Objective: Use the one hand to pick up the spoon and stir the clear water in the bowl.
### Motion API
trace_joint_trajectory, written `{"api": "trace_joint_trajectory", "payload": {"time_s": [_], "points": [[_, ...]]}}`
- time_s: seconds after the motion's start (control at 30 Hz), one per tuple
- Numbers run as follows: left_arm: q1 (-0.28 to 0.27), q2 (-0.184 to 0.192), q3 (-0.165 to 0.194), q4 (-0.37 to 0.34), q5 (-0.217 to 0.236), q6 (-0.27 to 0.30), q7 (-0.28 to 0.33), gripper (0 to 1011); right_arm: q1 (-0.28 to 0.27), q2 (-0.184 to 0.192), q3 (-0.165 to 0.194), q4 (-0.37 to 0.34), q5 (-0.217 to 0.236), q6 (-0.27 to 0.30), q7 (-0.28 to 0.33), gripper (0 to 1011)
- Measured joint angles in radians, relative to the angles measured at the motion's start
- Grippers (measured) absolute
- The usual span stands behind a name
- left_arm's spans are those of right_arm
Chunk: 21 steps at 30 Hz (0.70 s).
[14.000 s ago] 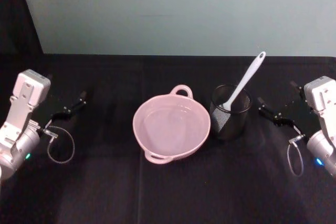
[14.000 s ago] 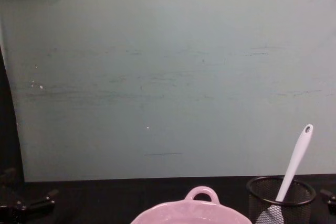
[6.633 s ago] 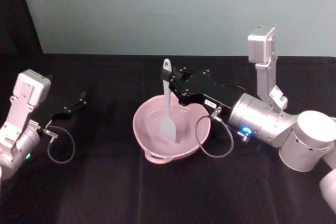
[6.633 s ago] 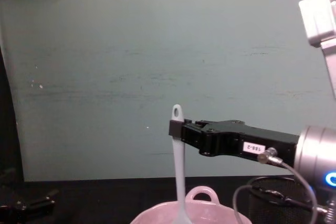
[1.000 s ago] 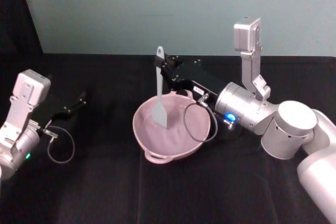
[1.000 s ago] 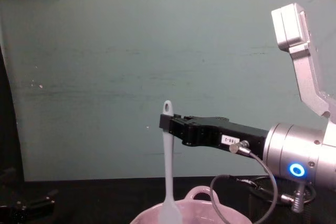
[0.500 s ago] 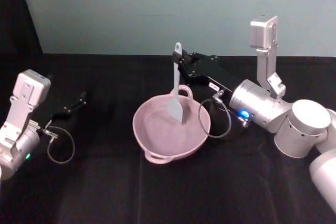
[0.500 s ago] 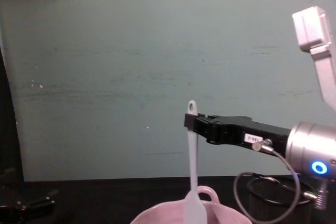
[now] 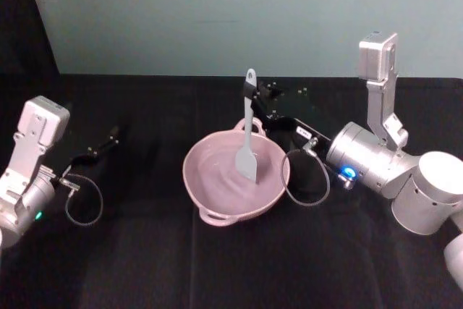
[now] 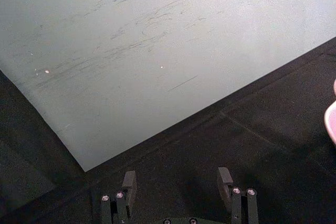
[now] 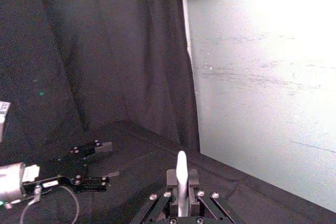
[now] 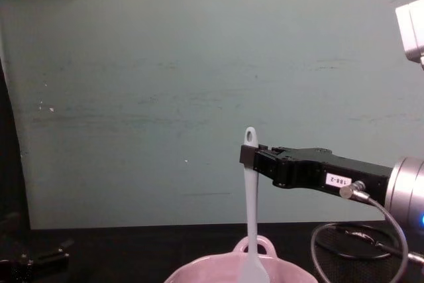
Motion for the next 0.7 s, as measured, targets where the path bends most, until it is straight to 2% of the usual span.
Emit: {"api": "trace_joint_trajectory", "payload": {"time_s": [0.3, 0.53, 0.7], "points": [[0.000, 0.000, 0.000, 0.000, 0.000, 0.000, 0.000, 1011, -0.012, -0.008, -0.024, -0.027, 0.000, 0.002, 0.003, 110], [0.000, 0.000, 0.000, 0.000, 0.000, 0.000, 0.000, 1011, 0.019, -0.042, -0.054, 0.008, -0.006, 0.003, 0.009, 110], [0.000, 0.000, 0.000, 0.000, 0.000, 0.000, 0.000, 1011, 0.059, -0.075, -0.065, 0.065, -0.012, -0.004, 0.012, 110]]}}
